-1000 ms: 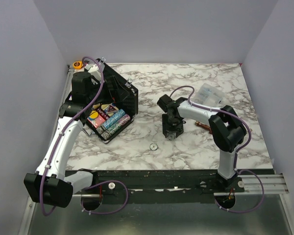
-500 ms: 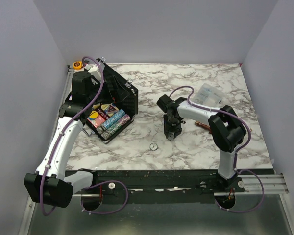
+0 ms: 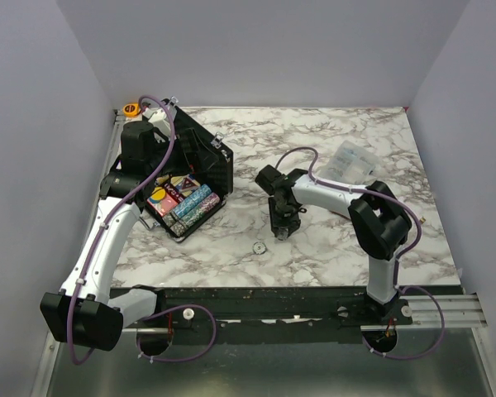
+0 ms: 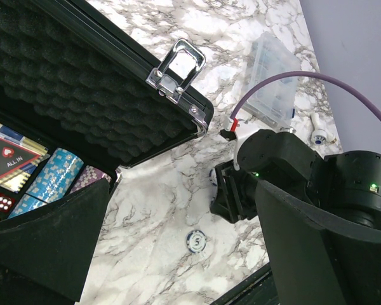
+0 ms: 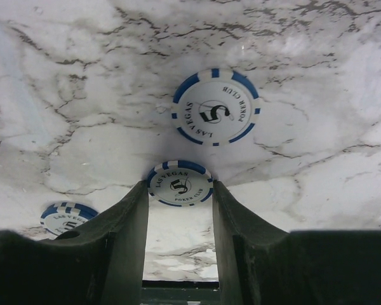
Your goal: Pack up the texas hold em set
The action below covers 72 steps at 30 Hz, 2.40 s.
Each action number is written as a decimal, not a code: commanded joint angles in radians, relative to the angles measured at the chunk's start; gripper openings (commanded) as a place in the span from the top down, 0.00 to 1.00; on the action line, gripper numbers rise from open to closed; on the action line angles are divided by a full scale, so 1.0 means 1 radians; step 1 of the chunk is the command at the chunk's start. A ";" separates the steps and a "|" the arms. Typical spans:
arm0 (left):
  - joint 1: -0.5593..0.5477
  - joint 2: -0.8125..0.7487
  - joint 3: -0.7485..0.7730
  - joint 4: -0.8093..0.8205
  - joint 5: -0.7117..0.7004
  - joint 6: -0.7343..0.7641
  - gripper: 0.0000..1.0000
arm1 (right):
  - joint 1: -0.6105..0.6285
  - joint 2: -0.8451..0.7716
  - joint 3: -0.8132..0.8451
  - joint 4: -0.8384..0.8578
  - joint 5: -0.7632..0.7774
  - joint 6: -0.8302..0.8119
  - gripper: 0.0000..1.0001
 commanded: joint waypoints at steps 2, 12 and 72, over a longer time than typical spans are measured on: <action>-0.006 -0.004 -0.005 0.013 0.012 -0.001 0.04 | 0.038 -0.029 0.045 -0.028 0.015 0.021 0.74; -0.010 -0.005 -0.006 0.014 0.010 0.000 0.04 | 0.140 -0.014 0.101 -0.045 -0.025 0.062 0.74; -0.027 -0.007 0.000 0.009 0.012 0.003 0.04 | -0.078 0.046 0.143 -0.025 0.020 -0.091 0.22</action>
